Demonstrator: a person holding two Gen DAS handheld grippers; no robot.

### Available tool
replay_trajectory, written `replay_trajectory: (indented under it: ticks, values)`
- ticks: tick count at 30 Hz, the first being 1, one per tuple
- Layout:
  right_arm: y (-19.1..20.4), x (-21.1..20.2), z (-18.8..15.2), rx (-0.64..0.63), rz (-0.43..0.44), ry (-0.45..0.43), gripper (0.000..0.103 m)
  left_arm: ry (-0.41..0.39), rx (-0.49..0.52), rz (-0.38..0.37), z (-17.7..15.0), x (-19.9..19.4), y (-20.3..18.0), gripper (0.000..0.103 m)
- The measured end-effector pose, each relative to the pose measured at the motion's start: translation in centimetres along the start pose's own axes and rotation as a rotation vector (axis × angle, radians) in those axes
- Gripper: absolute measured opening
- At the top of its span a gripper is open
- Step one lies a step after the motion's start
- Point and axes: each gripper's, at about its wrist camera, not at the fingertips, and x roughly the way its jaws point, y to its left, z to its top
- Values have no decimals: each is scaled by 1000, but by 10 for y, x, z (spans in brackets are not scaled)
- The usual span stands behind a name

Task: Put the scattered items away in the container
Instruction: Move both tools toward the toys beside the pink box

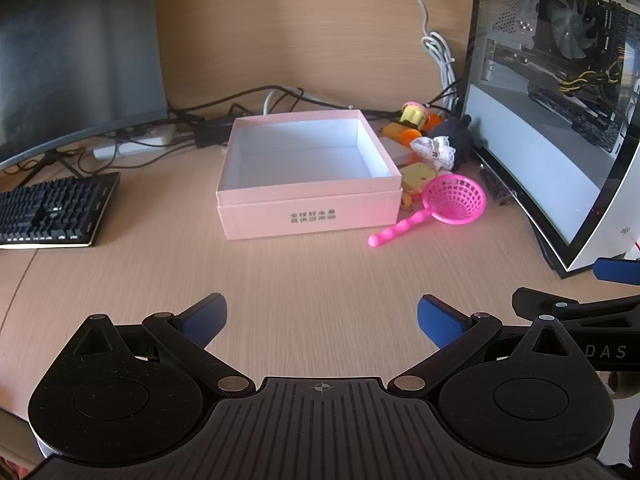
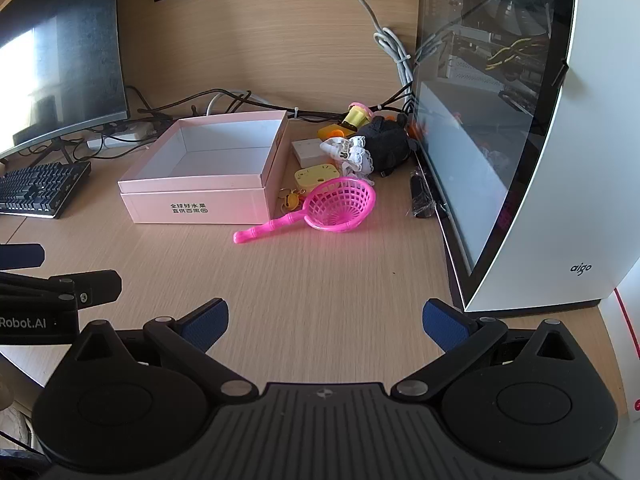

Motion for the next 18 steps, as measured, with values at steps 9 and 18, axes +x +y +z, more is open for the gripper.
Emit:
replay_trajectory:
  ticks: [9, 18]
  values:
    - [1, 0, -1, 1, -1, -1, 103, 7, -6, 4, -1, 1, 3, 103]
    - [2, 0, -1, -4, 3, -2, 103, 10, -8, 7, 0, 0, 3, 103]
